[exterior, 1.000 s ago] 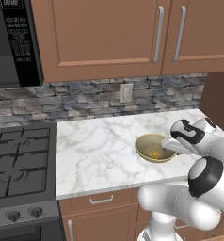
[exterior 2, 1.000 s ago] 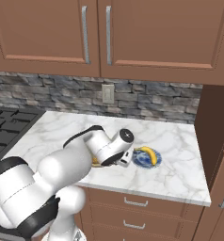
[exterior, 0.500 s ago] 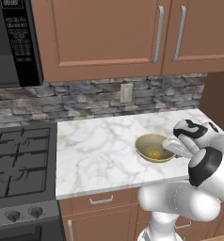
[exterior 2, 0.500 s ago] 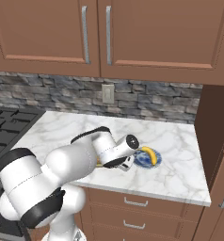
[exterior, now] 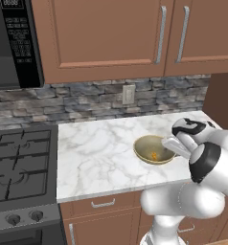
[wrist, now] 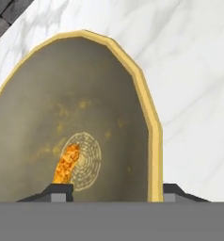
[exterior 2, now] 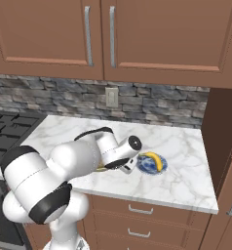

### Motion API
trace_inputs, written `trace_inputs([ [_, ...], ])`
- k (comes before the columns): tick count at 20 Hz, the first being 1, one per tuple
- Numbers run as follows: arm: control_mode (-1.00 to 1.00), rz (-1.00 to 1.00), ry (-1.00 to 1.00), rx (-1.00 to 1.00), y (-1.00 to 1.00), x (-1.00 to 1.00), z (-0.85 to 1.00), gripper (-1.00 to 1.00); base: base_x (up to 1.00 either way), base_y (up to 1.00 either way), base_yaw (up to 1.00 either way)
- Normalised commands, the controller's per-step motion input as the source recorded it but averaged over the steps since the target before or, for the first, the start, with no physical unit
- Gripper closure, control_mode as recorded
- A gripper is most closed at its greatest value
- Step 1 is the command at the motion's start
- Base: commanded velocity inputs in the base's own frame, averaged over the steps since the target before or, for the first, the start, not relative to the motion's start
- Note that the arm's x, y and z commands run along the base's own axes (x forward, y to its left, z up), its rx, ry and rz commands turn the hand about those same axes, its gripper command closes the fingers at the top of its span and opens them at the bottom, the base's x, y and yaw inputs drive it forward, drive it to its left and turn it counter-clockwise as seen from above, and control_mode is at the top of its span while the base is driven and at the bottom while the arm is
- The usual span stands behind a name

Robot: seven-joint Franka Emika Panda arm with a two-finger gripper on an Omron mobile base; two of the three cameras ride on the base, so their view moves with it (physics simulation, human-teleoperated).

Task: Remove the banana from the bowl and place it on the small plate. Then place the bowl with only the shrimp in the microwave, close the door, and press the start button to microwave the shrimp.

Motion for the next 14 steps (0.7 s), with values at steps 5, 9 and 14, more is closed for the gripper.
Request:
trace_inputs([
  [5,-1.00,-0.01,0.03,0.00,0.04,0.02,0.00,1.00,0.00,0.00,0.00],
  [9,-1.00,0.00,-0.01,0.00,0.00,-0.14,0.01,1.00,0.00,0.00,0.00],
  [14,-1.00,-0.01,-0.04,0.00,0.00,-0.42,0.43,1.00,0.00,0.00,0.00],
])
